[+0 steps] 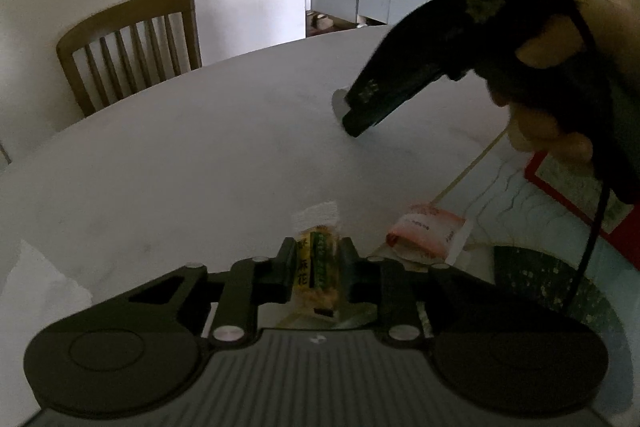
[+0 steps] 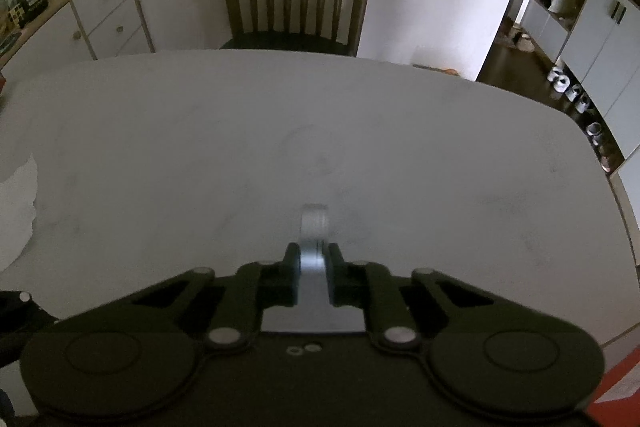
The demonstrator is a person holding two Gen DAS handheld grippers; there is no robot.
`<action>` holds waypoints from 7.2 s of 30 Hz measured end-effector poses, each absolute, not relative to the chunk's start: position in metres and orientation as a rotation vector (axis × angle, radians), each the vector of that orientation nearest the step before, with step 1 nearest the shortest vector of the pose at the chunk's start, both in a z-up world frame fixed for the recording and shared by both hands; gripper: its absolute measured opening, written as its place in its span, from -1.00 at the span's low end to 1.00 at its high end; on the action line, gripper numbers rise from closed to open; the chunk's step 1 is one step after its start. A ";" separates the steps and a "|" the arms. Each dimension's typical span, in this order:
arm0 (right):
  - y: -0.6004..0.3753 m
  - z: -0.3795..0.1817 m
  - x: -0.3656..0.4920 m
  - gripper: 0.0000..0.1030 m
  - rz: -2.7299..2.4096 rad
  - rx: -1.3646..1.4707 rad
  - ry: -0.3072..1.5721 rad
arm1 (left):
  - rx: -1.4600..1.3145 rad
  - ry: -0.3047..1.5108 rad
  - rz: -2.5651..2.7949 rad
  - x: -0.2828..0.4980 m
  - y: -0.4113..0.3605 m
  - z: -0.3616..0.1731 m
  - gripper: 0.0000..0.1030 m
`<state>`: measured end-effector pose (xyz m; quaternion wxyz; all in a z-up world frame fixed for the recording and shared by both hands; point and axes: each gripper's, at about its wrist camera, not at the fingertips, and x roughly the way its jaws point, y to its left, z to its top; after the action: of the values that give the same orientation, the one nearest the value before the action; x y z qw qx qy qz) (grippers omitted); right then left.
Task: Organize objects
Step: 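Grasp the snack bar with the left gripper while the right gripper grasps the silver cylinder, then carry the snack bar and silver cylinder over the shoebox with both grippers, then lower the snack bar and silver cylinder into the shoebox and open both grippers, then move both grippers back over the table toward the white roller and pink tube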
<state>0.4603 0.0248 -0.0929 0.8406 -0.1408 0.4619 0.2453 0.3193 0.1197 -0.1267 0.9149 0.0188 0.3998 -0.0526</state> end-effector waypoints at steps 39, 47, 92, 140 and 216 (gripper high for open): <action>-0.096 0.015 0.316 -0.77 0.686 -0.101 0.961 | -0.238 0.752 -0.045 0.230 0.075 -0.022 -0.61; -0.143 0.026 0.297 -0.77 0.679 -0.067 0.961 | -0.233 0.756 -0.068 0.218 0.033 -0.009 -0.61; -0.352 -0.033 0.376 -0.77 0.463 -0.003 0.979 | 0.032 0.892 -0.208 0.371 -0.193 -0.028 -0.61; -0.368 -0.037 0.370 -0.56 0.532 -0.031 0.968 | 0.002 0.938 -0.192 0.410 -0.193 -0.049 0.39; -0.078 -0.035 0.313 0.85 0.566 -0.187 0.965 | 0.161 0.827 -0.376 0.239 0.081 -0.087 0.99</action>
<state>0.3127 -0.0775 -0.0345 0.8434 -0.0887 0.4572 0.2681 0.2385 0.0806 -0.0874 0.8955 0.0778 0.3989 -0.1813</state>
